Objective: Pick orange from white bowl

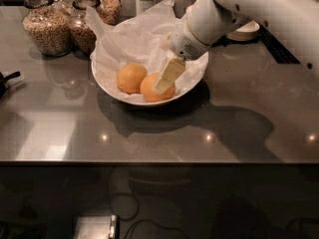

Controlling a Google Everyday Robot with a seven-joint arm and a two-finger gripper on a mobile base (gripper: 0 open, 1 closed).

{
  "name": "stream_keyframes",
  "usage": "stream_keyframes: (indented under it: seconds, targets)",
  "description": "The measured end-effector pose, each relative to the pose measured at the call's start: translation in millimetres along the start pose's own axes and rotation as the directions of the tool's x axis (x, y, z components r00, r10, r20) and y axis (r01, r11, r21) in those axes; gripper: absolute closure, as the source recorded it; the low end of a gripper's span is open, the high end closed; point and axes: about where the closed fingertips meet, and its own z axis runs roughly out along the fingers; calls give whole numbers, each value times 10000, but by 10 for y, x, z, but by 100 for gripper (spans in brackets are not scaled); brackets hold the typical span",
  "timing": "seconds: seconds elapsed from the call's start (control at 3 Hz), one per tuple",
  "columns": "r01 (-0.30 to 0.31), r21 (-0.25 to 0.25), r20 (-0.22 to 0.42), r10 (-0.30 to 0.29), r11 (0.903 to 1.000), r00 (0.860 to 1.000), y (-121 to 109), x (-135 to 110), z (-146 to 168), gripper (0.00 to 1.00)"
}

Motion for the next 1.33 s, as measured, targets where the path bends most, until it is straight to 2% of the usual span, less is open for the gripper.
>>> stream_keyframes:
  seconds: [0.33, 1.0, 1.33]
  targets:
    - [19, -204, -12, -19, 9998, 10000, -9, -7, 94, 23]
    - [-200, -542, -230, 188, 9983, 9996, -3, 60, 175, 24]
    - [-473, -1129, -672, 399, 9925, 9969, 75, 219, 342, 21]
